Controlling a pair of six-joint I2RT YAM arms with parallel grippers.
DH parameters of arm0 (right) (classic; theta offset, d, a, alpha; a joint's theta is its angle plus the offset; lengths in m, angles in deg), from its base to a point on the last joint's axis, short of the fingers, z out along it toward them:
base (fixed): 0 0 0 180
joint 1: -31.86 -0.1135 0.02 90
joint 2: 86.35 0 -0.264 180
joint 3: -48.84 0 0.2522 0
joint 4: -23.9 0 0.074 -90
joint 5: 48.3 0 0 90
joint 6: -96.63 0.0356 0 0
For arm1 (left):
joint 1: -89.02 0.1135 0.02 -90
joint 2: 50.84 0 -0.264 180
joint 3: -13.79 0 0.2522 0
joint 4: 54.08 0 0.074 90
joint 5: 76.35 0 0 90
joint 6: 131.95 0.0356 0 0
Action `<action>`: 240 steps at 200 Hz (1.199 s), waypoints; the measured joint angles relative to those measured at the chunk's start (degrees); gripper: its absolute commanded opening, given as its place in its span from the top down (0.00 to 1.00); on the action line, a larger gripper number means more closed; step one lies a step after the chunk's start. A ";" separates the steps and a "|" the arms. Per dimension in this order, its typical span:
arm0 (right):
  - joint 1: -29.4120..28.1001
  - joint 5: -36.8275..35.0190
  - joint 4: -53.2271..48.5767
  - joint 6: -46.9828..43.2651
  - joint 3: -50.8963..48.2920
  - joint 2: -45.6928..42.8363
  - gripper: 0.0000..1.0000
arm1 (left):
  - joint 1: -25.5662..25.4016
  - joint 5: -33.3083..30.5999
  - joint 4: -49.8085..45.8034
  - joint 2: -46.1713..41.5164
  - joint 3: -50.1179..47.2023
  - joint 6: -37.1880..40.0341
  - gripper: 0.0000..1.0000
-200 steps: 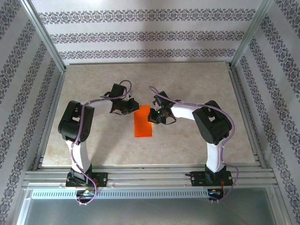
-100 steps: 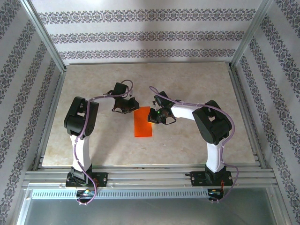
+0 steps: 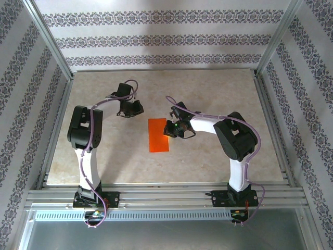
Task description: Fold a paper plane with a square sheet of paper (pick it up from the middle)
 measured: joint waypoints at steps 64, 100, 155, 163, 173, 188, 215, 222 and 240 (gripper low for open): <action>-0.42 -7.10 6.95 12.17 -9.42 -6.95 1.00 | -7.87 4.66 5.92 -16.41 -17.59 -8.24 0.85; -0.42 -8.92 7.17 15.06 -10.54 -8.09 1.00 | -13.18 9.14 12.13 -16.39 -23.71 -15.23 0.86; -0.20 -8.74 4.74 12.44 -7.63 -6.49 1.00 | -14.08 10.54 16.55 -10.60 -23.02 -18.71 0.89; -0.04 -8.52 4.57 11.37 -6.95 -6.03 0.99 | -14.08 10.29 16.44 -10.10 -23.02 -18.78 0.89; 0.33 -7.80 4.17 9.57 -5.95 -5.29 0.99 | -14.10 9.79 16.41 -9.84 -23.02 -18.80 0.90; 0.96 -6.75 3.54 6.56 -4.26 -4.11 0.99 | -14.10 8.70 16.44 -9.79 -23.02 -18.78 0.90; 2.12 -4.35 2.84 1.90 -2.71 -2.95 0.98 | -14.10 7.17 16.44 -9.79 -23.02 -18.86 0.90; 2.36 -3.78 2.82 1.14 -2.71 -2.95 0.96 | -14.10 6.84 16.46 -9.79 -23.08 -18.91 0.90; 2.89 -2.51 3.13 0.11 -3.06 -3.13 0.90 | -14.21 6.21 16.52 -9.81 -23.17 -18.95 0.90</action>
